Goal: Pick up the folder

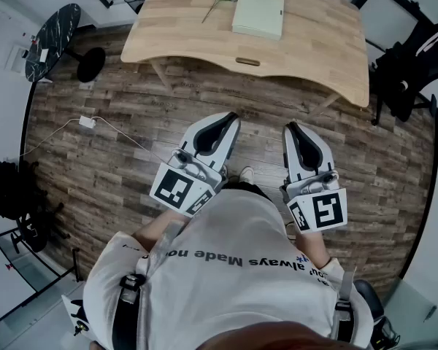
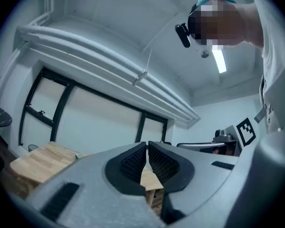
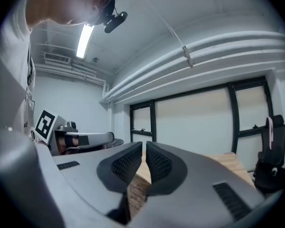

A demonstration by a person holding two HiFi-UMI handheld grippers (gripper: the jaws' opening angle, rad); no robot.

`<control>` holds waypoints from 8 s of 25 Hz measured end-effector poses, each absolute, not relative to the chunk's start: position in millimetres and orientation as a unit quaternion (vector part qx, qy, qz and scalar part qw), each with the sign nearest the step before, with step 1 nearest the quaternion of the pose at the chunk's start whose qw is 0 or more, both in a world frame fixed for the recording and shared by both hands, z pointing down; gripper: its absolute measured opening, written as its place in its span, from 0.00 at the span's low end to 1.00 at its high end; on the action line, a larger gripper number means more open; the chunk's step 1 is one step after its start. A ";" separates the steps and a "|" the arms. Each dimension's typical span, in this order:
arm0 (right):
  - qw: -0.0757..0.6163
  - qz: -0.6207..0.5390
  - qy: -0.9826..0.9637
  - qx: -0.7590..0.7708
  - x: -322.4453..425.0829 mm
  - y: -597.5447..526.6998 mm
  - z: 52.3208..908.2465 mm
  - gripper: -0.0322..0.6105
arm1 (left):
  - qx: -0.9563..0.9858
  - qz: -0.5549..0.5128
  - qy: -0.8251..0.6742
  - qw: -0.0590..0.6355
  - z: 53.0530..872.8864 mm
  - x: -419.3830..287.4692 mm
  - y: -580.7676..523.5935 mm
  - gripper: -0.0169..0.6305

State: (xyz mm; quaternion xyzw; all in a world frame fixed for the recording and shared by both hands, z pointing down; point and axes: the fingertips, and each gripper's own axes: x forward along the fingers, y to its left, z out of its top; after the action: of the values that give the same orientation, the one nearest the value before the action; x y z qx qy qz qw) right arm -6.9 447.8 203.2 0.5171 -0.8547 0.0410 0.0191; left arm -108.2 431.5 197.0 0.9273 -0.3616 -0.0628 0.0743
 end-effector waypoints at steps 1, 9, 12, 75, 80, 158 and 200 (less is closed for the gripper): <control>0.019 0.041 -0.854 0.518 -4.8 448.2 202.3 0.10 | 0.927 -0.062 -0.361 0.074 196.5 -106.8 431.4 0.06; 0.006 0.043 -0.852 0.521 26.9 455.2 199.5 0.10 | 0.925 -0.064 -0.366 0.075 195.4 -77.9 435.1 0.06; 0.008 0.043 -0.853 0.520 44.8 455.6 203.6 0.10 | 0.923 -0.064 -0.372 0.078 200.3 -61.8 434.1 0.06; 0.021 0.045 -0.861 0.507 -19.7 140.7 218.3 0.10 | 0.911 -0.071 -0.395 0.092 215.3 -138.1 127.2 0.06; 0.019 0.047 -0.860 0.508 -1.5 104.8 217.6 0.10 | 0.911 -0.069 -0.395 0.092 213.7 -119.8 89.3 0.06; 0.067 0.123 -0.837 0.530 89.2 -121.2 306.6 0.22 | 0.924 0.017 -0.349 0.156 311.2 -40.6 -149.5 0.22; 0.150 0.274 -0.790 0.527 116.2 -175.0 570.4 0.48 | 0.869 0.145 -0.365 0.301 588.0 -50.8 -211.2 0.47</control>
State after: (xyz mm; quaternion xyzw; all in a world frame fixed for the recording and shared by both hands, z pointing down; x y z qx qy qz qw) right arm 116.2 -175.0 570.4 0.5265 -0.7905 0.2745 0.1501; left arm -50.8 -211.2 588.0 0.8692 -0.3647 0.1453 0.3007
